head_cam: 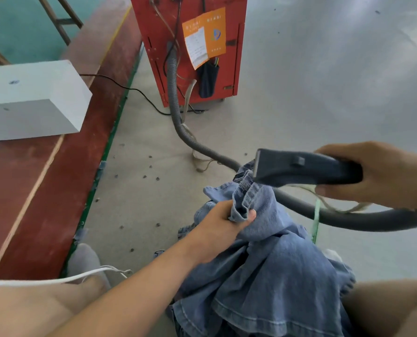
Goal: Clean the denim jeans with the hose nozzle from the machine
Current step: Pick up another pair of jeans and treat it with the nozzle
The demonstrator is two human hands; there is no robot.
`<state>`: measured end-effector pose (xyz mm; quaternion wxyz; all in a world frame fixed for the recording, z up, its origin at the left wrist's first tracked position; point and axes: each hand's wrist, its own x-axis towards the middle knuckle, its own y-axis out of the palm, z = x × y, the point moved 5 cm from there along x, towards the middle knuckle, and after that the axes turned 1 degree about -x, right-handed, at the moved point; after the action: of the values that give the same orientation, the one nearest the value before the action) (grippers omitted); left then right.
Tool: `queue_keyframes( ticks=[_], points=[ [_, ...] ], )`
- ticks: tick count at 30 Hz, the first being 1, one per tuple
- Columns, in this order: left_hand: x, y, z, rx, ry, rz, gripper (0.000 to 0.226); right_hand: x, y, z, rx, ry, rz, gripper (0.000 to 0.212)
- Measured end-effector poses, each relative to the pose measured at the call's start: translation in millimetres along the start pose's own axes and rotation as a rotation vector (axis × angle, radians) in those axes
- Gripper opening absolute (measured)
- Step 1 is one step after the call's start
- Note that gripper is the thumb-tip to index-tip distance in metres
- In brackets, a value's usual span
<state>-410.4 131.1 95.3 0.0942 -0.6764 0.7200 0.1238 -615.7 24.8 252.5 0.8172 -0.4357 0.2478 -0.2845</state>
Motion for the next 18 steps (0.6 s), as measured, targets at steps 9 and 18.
queue_keyframes(
  ticks=[9,18],
  points=[
    [-7,14,-3,0.267,0.107,0.165,0.026,8,41,36,-0.001,-0.160,0.212,0.048],
    [-9,-1,-14,0.027,0.062,0.141,0.029,-4,2,7,-0.098,0.003,-0.011,0.050]
  ],
)
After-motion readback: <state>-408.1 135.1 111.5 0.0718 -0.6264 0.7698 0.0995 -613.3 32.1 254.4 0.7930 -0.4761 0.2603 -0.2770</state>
